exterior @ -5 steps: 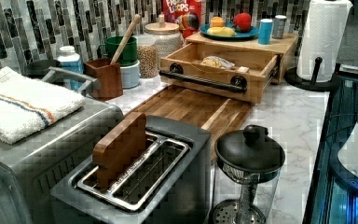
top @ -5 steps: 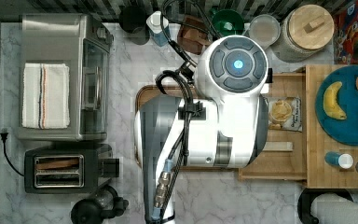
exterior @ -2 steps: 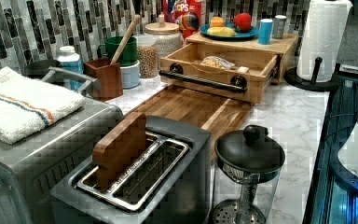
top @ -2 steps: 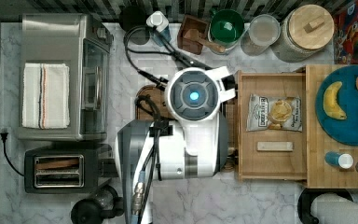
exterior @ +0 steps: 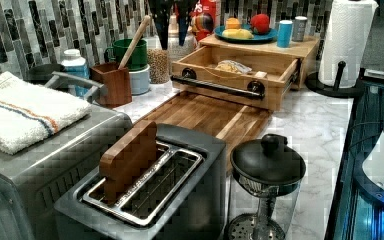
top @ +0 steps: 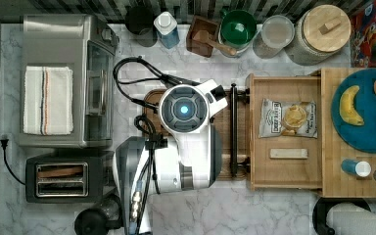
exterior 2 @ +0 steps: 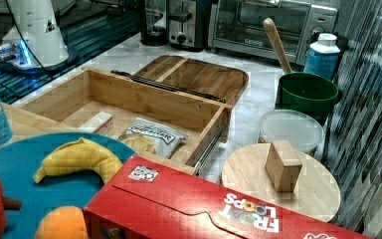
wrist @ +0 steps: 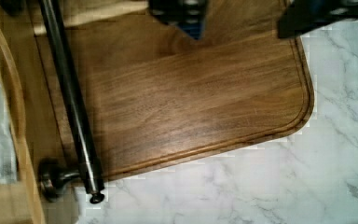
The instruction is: Close the drawer.
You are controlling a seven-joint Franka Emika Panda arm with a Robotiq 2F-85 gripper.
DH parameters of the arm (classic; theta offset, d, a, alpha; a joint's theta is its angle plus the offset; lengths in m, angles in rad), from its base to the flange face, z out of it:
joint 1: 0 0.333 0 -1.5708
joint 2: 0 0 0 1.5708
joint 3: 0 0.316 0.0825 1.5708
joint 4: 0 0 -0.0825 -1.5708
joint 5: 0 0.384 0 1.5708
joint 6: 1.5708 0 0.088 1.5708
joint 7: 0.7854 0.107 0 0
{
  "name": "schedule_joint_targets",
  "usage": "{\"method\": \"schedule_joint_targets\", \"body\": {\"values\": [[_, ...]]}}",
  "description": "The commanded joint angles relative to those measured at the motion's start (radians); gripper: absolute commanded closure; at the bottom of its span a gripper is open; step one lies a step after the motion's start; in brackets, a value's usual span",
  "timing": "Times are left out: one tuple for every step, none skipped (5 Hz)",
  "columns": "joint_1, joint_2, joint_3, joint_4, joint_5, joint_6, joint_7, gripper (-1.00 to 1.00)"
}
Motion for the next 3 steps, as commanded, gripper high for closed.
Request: {"method": "schedule_joint_targets", "body": {"values": [[-0.003,0.069,-0.024,-0.079,-0.046,0.145,-0.152,1.00],[-0.018,0.109,-0.026,-0.081,-0.038,0.165,-0.214,1.00],[-0.027,0.128,-0.029,-0.096,-0.056,0.195,-0.239,1.00]]}}
